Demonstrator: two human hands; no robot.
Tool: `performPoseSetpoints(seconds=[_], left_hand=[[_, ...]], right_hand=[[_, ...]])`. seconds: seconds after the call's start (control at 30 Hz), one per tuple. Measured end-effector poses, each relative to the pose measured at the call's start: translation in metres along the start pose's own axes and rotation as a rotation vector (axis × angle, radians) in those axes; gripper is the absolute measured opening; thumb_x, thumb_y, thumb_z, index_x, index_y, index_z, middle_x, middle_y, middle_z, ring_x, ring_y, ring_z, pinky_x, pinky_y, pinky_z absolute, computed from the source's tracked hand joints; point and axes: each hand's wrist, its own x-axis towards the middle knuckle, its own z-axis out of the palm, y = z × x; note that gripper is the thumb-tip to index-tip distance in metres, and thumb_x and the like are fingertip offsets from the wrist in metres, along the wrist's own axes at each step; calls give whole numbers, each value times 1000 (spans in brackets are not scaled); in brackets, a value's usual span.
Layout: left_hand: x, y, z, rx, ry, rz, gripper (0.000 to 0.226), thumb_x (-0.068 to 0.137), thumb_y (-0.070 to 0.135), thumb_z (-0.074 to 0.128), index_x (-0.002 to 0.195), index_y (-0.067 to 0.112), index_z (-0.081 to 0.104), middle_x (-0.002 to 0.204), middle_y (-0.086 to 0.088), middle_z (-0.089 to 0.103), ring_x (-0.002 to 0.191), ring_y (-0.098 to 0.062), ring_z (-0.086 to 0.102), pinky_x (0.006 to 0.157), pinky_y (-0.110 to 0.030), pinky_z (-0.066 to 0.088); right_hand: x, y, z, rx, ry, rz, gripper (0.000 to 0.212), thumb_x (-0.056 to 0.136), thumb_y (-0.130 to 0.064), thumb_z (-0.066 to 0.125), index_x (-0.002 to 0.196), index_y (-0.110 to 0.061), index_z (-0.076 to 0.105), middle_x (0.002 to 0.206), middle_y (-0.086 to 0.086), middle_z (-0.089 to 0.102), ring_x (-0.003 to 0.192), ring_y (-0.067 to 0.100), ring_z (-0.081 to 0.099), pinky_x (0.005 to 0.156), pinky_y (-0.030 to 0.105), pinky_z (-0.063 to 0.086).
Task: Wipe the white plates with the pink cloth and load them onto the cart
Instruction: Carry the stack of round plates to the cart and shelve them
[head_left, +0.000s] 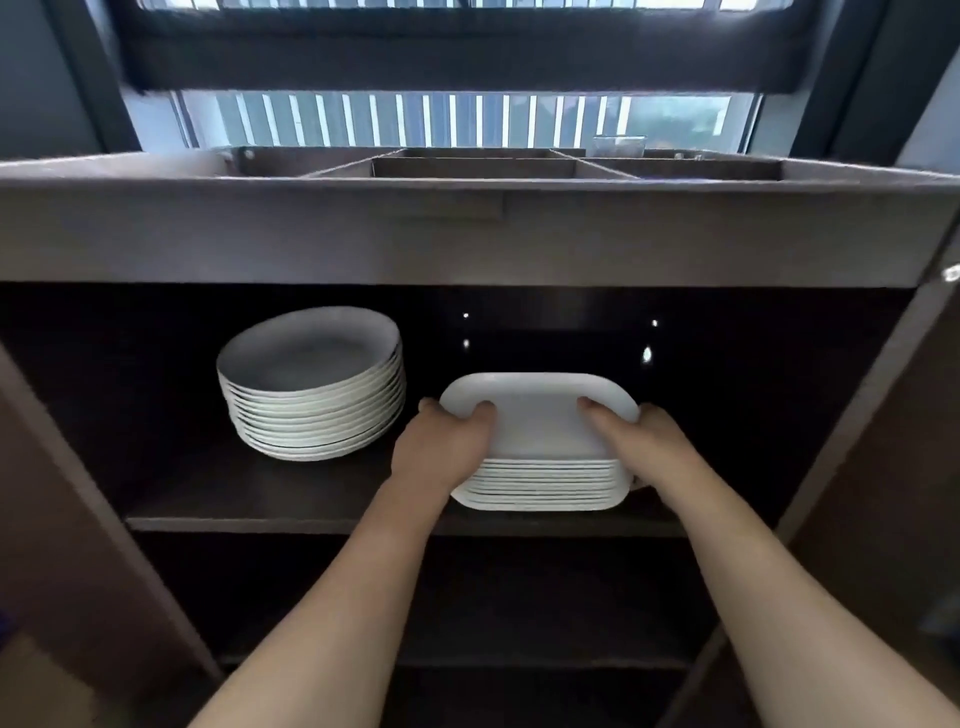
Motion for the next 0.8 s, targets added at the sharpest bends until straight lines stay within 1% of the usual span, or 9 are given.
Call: performPoseSetpoints(seconds=[0.13,0.23,0.27,0.3,0.37,0.43,0.5,0.57,0.8], left_hand=[[14,-5,6,11,21,42,85,81,66,39,142,7,33,128,-9,56,111,-33,57,92,-47,51],[24,-11,13,-35,48,98,88,82,68,36,143,5,34,135,-13,51,115,-34,55,96,-46,49],[24,-14,16,-33,70,125,88,83,70,35,142,5,35,136,-13,51,116,-33,55,97,-42,47],[21,-18,19,-23,97,157,88,84,72,36,142,6,37,136,-12,51,118,-33,54,97,-37,45],[11,-31,26,-36,140,254,85,82,75,42,138,11,41,132,-8,56,118,-28,55,91,-31,42],[-5,-48,34,-83,159,361,78,78,72,55,132,17,43,122,0,61,110,-20,58,86,-28,44],[-19,-61,40,-38,215,454,74,77,63,65,131,19,41,116,6,61,103,-13,59,82,-23,44],[-19,-65,44,20,301,514,71,78,54,70,131,16,42,117,3,62,105,-16,60,84,-25,47],[18,-43,50,126,261,447,74,81,50,70,129,2,41,117,-11,63,108,-26,60,84,-32,49]], right_hand=[[12,8,9,31,41,-55,81,67,-76,56,120,-14,55,105,5,66,88,25,66,72,44,60],[15,11,14,38,97,-84,115,51,-93,46,134,-15,48,123,7,62,105,29,63,85,49,55],[14,13,16,25,127,-110,118,53,-95,42,140,-16,43,131,7,58,113,30,59,93,48,52],[9,17,20,11,154,-152,112,62,-91,41,143,-15,38,136,8,54,119,30,55,98,43,47],[-1,31,28,-37,217,-271,88,84,-74,42,144,-10,34,136,10,54,120,28,54,91,32,42],[-17,50,39,-86,249,-414,79,86,-65,48,143,-12,31,132,7,55,115,24,56,86,30,43],[-29,63,49,-153,277,-514,85,83,-61,56,147,-16,23,138,3,49,118,20,53,92,30,46],[-28,68,55,-242,313,-529,93,85,-54,61,152,-14,10,147,5,40,125,20,49,95,29,43],[2,51,56,-396,320,-454,96,92,-46,58,152,-1,-3,154,15,29,123,28,51,90,31,45]])
